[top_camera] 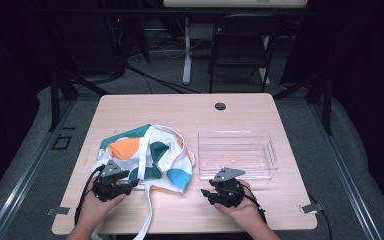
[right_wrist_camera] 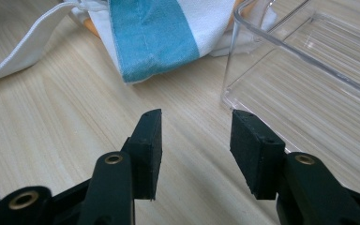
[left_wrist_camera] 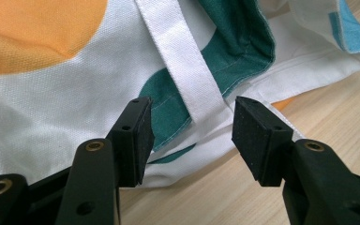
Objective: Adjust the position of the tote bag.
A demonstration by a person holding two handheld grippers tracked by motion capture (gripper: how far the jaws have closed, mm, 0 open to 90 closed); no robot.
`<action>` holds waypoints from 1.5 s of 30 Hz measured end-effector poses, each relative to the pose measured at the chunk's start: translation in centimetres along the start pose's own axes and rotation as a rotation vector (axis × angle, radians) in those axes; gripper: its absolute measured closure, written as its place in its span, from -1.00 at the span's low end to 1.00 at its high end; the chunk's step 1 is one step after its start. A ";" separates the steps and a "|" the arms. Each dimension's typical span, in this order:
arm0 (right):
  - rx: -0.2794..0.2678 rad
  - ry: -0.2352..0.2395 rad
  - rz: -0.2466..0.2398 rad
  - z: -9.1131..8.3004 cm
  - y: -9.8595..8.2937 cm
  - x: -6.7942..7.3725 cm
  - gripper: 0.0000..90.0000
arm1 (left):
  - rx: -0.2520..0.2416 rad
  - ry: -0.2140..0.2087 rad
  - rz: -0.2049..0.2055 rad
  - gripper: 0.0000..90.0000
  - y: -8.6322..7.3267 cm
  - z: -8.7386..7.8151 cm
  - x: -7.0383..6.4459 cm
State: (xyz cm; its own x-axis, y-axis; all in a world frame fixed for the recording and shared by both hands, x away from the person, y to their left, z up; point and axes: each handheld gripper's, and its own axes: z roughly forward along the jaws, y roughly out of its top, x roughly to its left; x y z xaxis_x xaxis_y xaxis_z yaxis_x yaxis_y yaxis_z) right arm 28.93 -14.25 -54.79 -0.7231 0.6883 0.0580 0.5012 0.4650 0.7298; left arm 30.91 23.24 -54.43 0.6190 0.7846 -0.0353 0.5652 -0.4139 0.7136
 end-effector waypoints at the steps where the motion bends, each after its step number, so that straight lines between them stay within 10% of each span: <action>1: 0.000 0.000 0.000 0.0 0.0 0.0 0.20 | -0.001 0.000 -0.001 0.06 0.0 0.0 0.0; 14: -0.005 0.005 -0.008 -0.1 0.1 0.2 0.21 | 0.000 0.000 0.002 0.06 0.1 -0.2 0.0; 16: -0.142 -0.001 0.020 1.0 -0.2 0.5 0.21 | -0.005 0.005 -0.004 0.06 0.0 -0.3 0.0; 17: -0.004 0.009 -0.008 0.1 0.2 0.4 0.21 | -0.006 0.006 -0.002 0.06 0.0 -0.4 0.1; 45: 0.021 0.017 -0.121 0.6 3.9 3.2 0.35 | -0.016 0.011 -0.005 0.06 0.0 -0.6 -0.2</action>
State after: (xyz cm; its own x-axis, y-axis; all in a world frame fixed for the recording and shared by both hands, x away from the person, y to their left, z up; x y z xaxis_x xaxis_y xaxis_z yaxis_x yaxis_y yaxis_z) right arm 28.82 -9.87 -52.10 -0.7865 0.6173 -0.0183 0.4195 0.5558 0.7177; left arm 30.48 23.39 -53.97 0.6097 0.7920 -0.0310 0.5594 -0.4023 0.7248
